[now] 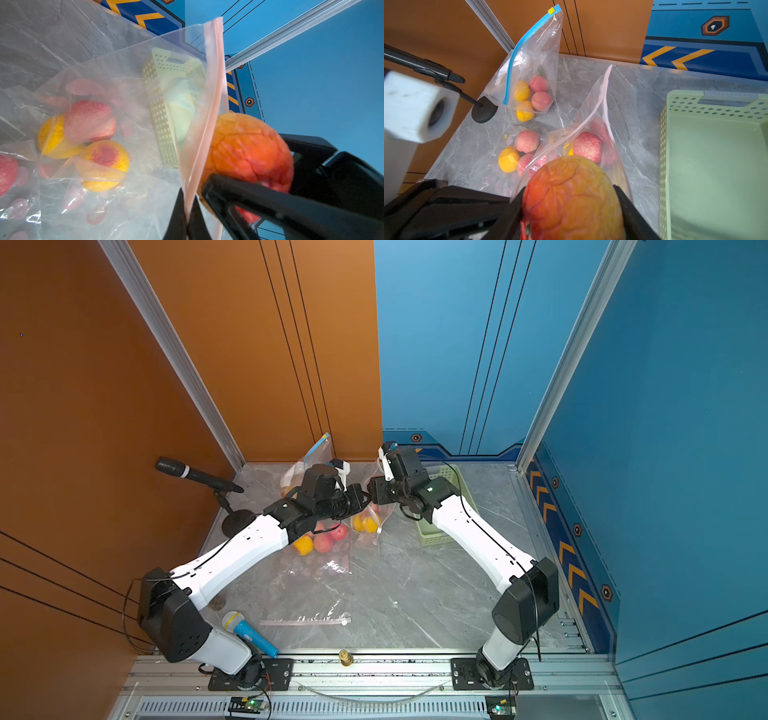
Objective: Place the peach in a zip-top bag and seal the zipper
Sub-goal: Place the peach in the zipper food storage bag.
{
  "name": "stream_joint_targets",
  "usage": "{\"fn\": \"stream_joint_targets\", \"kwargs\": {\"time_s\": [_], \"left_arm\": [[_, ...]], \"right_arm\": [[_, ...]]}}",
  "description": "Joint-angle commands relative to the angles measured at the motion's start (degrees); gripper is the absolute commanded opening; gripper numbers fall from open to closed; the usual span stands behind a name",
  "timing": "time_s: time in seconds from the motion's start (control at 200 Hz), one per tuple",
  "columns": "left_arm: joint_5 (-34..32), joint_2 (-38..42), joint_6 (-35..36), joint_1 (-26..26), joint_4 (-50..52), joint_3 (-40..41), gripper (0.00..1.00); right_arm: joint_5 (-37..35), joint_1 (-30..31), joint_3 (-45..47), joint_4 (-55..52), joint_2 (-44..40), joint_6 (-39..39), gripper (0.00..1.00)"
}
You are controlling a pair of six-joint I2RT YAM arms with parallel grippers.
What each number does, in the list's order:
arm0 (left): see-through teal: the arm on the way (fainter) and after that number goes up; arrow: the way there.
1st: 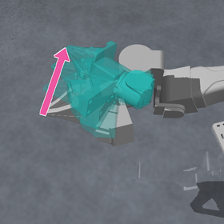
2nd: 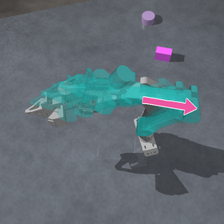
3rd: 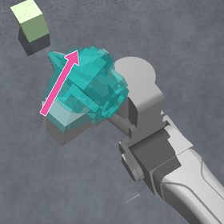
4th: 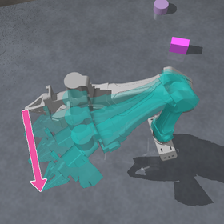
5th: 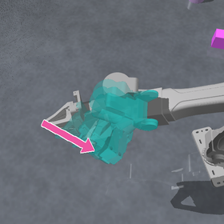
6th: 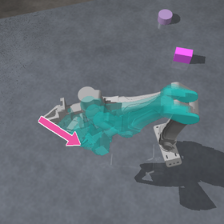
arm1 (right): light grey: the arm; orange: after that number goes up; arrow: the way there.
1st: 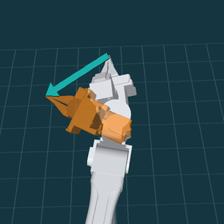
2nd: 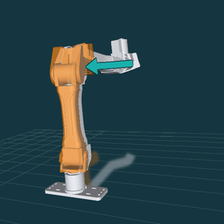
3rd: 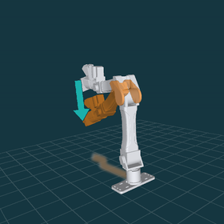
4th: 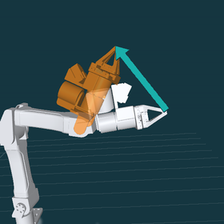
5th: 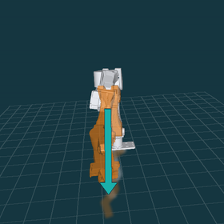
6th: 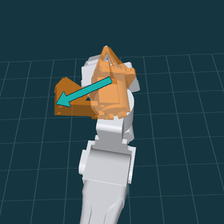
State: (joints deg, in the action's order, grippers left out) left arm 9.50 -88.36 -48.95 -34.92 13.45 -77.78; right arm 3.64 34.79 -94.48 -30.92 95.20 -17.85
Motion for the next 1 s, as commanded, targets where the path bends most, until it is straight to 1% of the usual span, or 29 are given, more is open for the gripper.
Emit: {"fn": "stream_joint_targets", "kwargs": {"time_s": [0.0,0.17,0.26,0.31,0.431,0.556,0.771,0.841,0.891,0.996], "left_arm": [[1.27,1.21,0.26,0.11,-0.93,0.83,0.00],[1.44,2.53,-0.29,0.11,-2.06,2.09,0.00],[2.04,2.91,-0.56,0.11,-2.10,2.37,0.00],[2.50,3.12,-0.71,0.11,-4.06,2.35,0.00],[2.85,3.19,-0.71,0.19,-4.70,2.23,0.00],[3.07,3.02,-0.88,0.27,-5.18,2.16,0.00],[3.69,2.75,-0.72,0.46,-5.40,1.46,0.00],[4.38,2.64,0.88,0.46,-4.31,0.41,0.00],[6.48,2.10,2.93,0.55,-3.10,-1.44,0.00],[11.74,-0.22,9.61,0.62,6.15,-7.59,0.00]], "right_arm": [[-2.05,-0.33,-2.28,-1.64,1.18,-0.06,0.57],[-2.60,-0.75,-4.86,-3.15,2.99,0.18,0.71],[-2.71,-0.76,-6.11,-3.84,3.48,0.21,0.74],[-2.74,-0.76,-6.52,-4.13,3.54,0.25,0.75],[-3.63,-0.76,-6.86,-4.50,3.09,0.26,0.77],[-3.91,-0.81,-7.09,-5.18,2.15,0.27,0.76],[-3.68,-0.49,-7.01,-8.04,-3.70,2.22,0.74],[-4.65,-0.42,-6.41,-9.24,-6.33,2.95,0.74],[-5.53,-0.64,-5.84,-10.00,-8.43,3.41,0.74],[-5.12,-2.32,-5.54,-12.38,-11.73,4.02,0.74]]}}
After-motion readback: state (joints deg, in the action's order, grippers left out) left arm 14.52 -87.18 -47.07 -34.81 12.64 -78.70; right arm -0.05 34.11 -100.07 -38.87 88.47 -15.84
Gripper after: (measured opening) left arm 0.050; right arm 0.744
